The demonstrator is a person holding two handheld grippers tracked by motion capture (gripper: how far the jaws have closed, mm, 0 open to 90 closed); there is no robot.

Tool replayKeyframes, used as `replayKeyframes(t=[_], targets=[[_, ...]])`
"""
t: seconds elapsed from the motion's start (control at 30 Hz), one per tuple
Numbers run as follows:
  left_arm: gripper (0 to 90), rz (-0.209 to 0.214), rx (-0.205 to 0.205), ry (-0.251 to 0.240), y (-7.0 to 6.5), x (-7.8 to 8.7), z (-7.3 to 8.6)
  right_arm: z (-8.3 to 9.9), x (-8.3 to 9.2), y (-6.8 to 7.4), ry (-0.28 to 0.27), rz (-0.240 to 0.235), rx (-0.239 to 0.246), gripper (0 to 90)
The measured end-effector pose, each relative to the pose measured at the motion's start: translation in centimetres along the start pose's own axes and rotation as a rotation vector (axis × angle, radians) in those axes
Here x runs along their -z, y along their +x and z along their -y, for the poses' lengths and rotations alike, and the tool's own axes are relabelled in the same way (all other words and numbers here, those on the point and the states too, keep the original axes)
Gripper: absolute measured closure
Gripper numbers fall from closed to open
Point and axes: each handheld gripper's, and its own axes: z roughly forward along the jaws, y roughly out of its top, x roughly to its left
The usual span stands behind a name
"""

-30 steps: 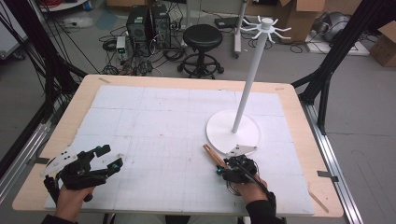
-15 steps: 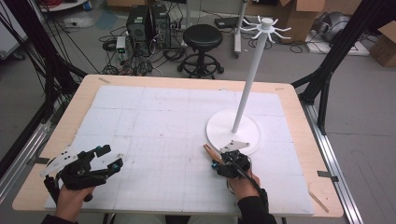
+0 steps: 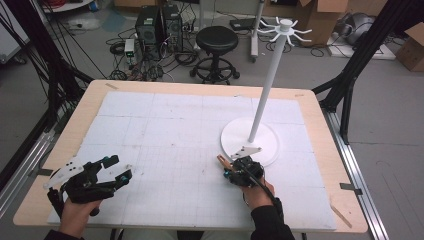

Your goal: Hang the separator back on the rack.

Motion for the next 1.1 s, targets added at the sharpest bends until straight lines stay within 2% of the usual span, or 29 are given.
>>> replayKeyframes(t=[0.13, 0.27, 0.37, 0.4, 0.43, 0.47, 0.5, 0.63, 0.67, 0.73, 0.87, 0.97, 1.1], targets=[[20.7, 0.001, 0.000, 0.002, 0.0, 0.0, 0.0, 0.0, 0.2, 0.2, -0.005, -0.007, 0.010, 66.5], [20.7, 0.002, -0.003, 0.004, 0.0, 0.0, 0.0, 0.0, 0.9, 0.3, -0.054, -0.034, -0.005, 66.6], [20.7, 0.002, 0.001, 0.001, 0.0, 0.0, 0.0, 0.0, 2.0, 0.3, -0.114, -0.080, -0.024, 66.8], [20.7, 0.006, 0.003, 0.000, 0.0, 0.0, 0.0, 0.0, 2.0, 0.3, -0.114, -0.080, -0.024, 66.8], [20.8, 0.011, 0.006, -0.001, -0.1, 0.0, 0.0, 0.0, 2.4, 0.3, -0.133, -0.101, -0.025, 66.8], [21.3, 0.018, 0.010, -0.001, -0.1, 0.0, 0.0, 0.1, 3.1, 0.4, -0.173, -0.135, -0.031, 66.9], [21.3, 0.028, 0.012, -0.001, -0.1, 0.0, -0.1, 0.1, 3.1, 0.4, -0.173, -0.135, -0.031, 66.9], [22.6, 0.068, 0.019, -0.010, -0.4, -0.2, -0.5, 0.0, 4.7, 0.9, -0.243, -0.197, -0.035, 66.9], [25.5, 0.082, 0.015, -0.012, -0.5, -0.2, -0.6, 0.0, 5.3, 1.3, -0.274, -0.225, -0.028, 66.9], [26.6, 0.119, 0.020, -0.021, -0.7, -0.3, -0.9, 0.0, 5.7, 1.5, -0.286, -0.241, -0.027, 66.9], [30.4, 0.206, 0.040, -0.063, -1.3, -0.6, -2.2, -0.2, 6.8, 2.7, -0.347, -0.336, -0.004, 66.9], [30.6, 0.289, 0.055, -0.068, -1.9, -1.2, -3.3, -0.4, 7.4, 3.9, -0.381, -0.398, 0.035, 66.9], [29.0, 0.397, 0.046, -0.081, -3.2, -2.7, -4.5, -0.8, 7.9, 5.2, -0.441, -0.487, 0.073, 66.8]])
